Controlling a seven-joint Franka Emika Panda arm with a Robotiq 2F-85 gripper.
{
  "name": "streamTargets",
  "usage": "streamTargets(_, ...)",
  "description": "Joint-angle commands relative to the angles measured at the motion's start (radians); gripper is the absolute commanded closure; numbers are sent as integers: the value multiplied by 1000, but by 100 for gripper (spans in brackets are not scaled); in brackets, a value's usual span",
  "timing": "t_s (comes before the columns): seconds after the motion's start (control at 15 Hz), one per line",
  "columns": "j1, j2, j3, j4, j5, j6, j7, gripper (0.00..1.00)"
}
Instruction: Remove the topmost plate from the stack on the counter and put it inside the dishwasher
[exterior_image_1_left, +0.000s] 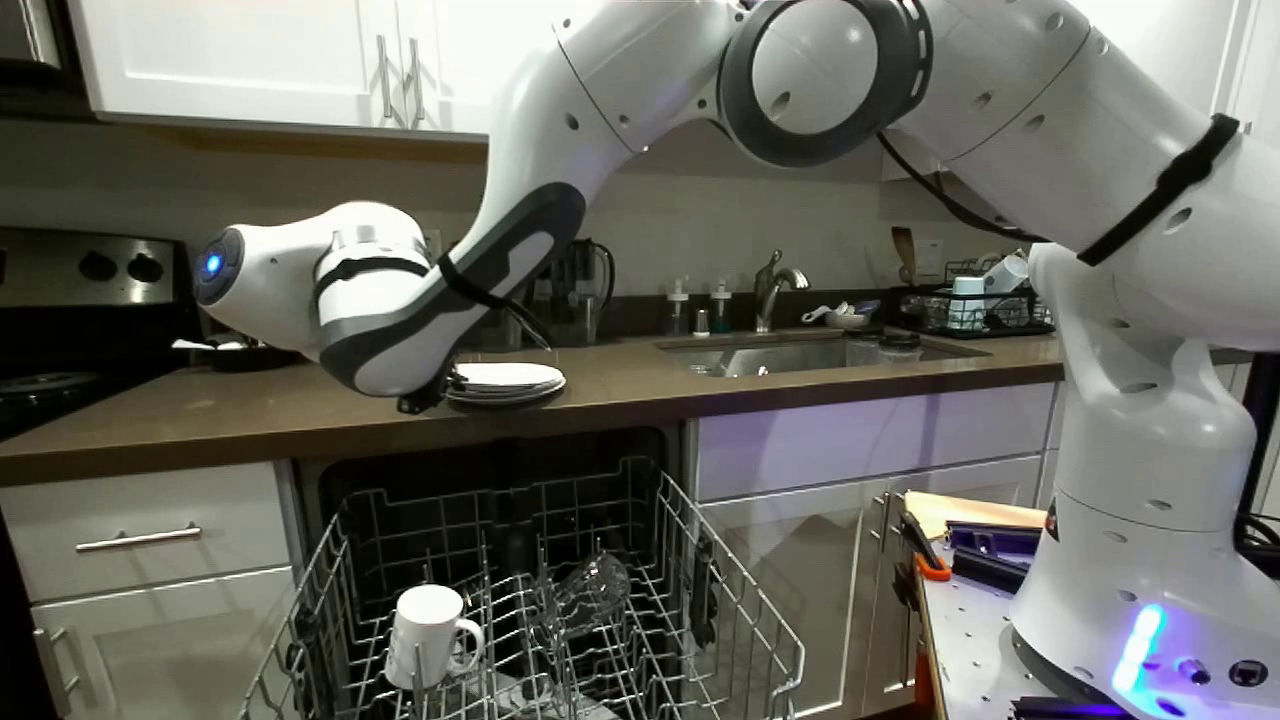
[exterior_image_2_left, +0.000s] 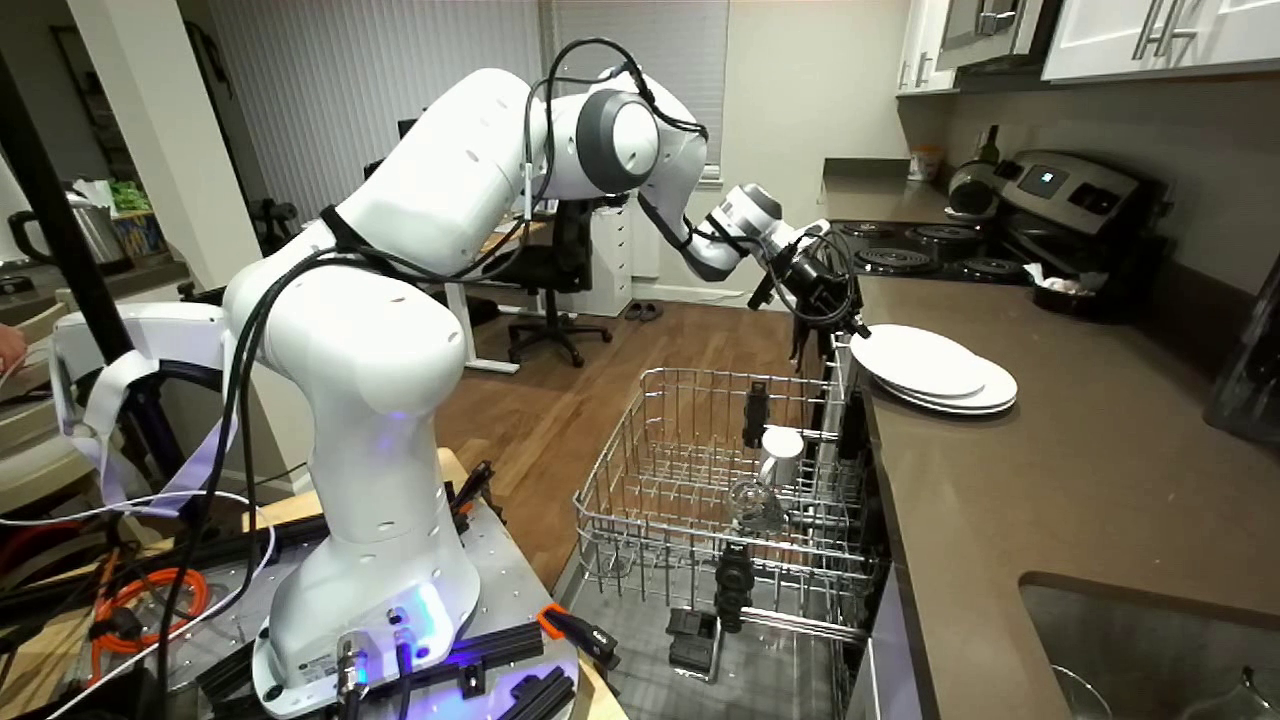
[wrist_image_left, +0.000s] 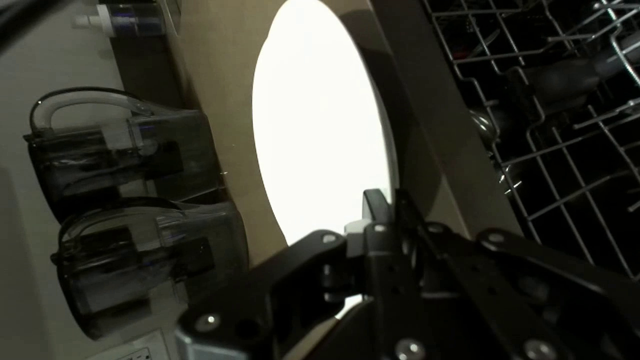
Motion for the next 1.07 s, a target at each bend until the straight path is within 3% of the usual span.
streamTargets(0.0, -5, -43, 15, -55, -43, -20, 41, 94)
streamTargets(0.8, 11, -95, 48, -144, -189, -86, 172, 94)
streamTargets(1.0, -1, -74, 60, -110, -215, -101, 165, 94)
